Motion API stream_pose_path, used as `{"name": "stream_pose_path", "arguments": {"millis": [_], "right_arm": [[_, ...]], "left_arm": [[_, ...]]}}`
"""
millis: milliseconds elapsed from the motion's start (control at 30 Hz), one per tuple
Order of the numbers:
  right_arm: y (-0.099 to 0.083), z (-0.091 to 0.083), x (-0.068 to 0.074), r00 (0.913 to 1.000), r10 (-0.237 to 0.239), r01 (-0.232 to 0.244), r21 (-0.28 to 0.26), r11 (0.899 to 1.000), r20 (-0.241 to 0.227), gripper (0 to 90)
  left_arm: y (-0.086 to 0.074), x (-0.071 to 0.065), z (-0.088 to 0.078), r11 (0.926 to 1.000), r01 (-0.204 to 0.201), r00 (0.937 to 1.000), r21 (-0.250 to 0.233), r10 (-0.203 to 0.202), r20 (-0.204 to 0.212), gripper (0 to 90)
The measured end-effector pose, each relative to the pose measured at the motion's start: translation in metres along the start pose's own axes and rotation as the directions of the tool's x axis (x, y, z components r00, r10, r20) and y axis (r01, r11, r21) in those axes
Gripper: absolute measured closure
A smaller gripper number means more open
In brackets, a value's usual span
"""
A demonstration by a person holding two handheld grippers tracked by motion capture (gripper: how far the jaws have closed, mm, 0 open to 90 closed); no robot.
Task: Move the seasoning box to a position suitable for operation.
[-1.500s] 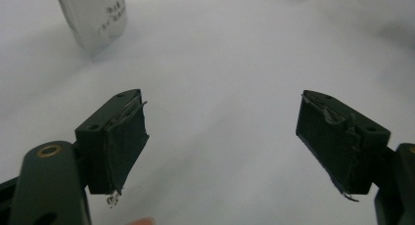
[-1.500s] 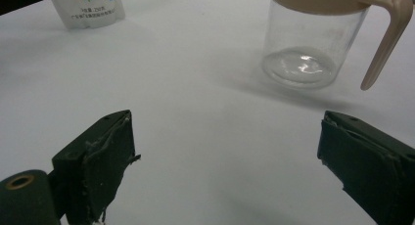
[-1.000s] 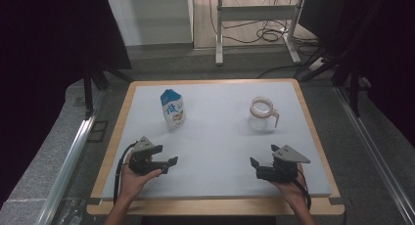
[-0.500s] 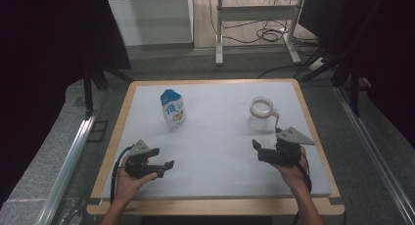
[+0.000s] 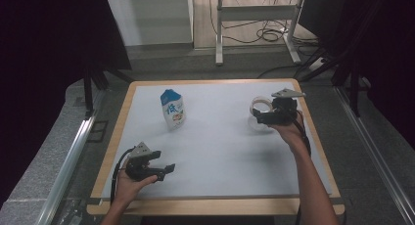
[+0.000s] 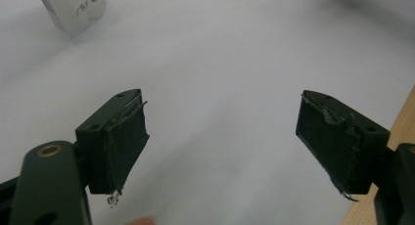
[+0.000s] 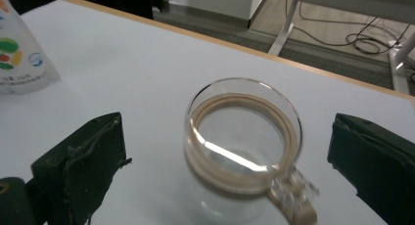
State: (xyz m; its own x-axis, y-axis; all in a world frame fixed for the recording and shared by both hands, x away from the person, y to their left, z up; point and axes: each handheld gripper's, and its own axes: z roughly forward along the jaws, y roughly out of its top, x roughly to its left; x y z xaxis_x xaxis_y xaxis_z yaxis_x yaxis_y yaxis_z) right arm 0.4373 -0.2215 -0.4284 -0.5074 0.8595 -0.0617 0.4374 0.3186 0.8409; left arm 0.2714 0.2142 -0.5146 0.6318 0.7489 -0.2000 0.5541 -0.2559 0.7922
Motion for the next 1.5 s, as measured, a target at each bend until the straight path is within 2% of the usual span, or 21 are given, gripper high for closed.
{"name": "stream_pose_path", "arguments": {"millis": [233,567,733,833,967,1033,1367,1500], "right_arm": [[0.009,0.033,-0.011,1.0,0.008,-0.008,0.058,0.998,0.0,0.4],[0.0,0.051,-0.015,1.0,-0.005,0.004,0.119,0.993,0.007,0.4],[-0.006,0.059,-0.021,0.9995,0.01,-0.006,0.143,0.99,-0.03,0.9],[-0.008,0.062,-0.025,0.997,0.027,-0.016,0.147,0.989,-0.072,3.5],[-0.011,0.067,-0.025,0.9953,0.006,0.011,0.168,0.986,-0.097,7.8],[-0.012,0.068,-0.024,0.9955,-0.016,0.031,0.163,0.986,-0.094,9.3],[-0.011,0.066,-0.022,0.9956,-0.008,0.023,0.163,0.986,-0.094,11.3],[-0.01,0.06,-0.021,0.9954,0.008,0.006,0.145,0.989,-0.095,11.3]], "left_arm": [[-0.004,0.005,-0.005,0.9999,0.012,0.9999,-0.008,-0.012,-0.01,18.5],[-0.008,0.007,-0.01,0.9997,0.02,0.9997,-0.011,-0.021,-0.016,18.2],[-0.008,0.007,-0.01,0.9997,0.02,0.9997,-0.013,-0.02,-0.012,18.0],[-0.008,0.007,-0.01,0.9997,0.022,0.9997,-0.013,-0.023,-0.013,17.9],[-0.008,0.007,-0.01,0.9997,0.023,0.9996,-0.011,-0.024,-0.014,17.8],[-0.008,0.008,-0.01,0.9997,0.024,0.9996,-0.009,-0.024,-0.015,17.6],[-0.009,0.008,-0.009,0.9996,0.027,0.9995,-0.004,-0.027,-0.019,17.6],[-0.01,0.009,-0.008,0.9996,0.029,0.9994,-0.003,-0.029,-0.017,17.6]]}}
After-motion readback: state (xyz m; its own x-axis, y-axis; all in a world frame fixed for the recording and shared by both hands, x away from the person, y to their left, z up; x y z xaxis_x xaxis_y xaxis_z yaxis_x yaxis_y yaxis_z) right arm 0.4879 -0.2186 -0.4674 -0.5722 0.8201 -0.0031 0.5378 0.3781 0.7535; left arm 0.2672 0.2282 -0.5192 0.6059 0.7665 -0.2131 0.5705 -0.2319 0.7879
